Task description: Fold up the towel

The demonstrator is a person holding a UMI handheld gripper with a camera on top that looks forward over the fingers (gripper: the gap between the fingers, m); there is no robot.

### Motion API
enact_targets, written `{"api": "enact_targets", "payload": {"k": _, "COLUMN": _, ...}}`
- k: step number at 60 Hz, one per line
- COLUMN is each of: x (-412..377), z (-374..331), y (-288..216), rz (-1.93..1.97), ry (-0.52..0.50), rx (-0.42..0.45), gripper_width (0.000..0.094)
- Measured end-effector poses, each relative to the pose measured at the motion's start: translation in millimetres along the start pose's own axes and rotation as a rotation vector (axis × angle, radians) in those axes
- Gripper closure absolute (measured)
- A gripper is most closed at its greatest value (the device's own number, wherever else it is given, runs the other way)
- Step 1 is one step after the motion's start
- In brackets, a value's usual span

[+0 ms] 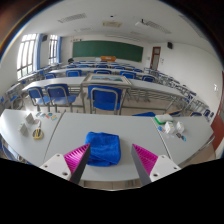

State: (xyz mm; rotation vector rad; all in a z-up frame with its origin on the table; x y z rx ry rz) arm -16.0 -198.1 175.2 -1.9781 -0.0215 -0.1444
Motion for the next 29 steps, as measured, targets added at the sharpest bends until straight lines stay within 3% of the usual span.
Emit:
{"api": "enact_targets", "payload": {"k": 17, "x": -54.9, "z": -124.3, "y": -7.4, "rz": -0.007, "ry": -0.023, "rx": 0.047, "gripper_width": 0.0087}}
{"api": "enact_targets", "payload": {"k": 29, "x": -58.4, "z": -163.4, "y": -4.7, "rz": -0.009, "ry": -0.011, "rx": 0.059, "gripper_width": 0.0087}}
Point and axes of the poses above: the point between the fingertips, and its own axes, seen from behind it with the camera up: x to the right, y down, z forward, the way the camera looks, the point moved 4 cm from there along -z, backward, against the way the camera looks, and after that the axes turned 13 degrees about x, right-handed, at the moved point
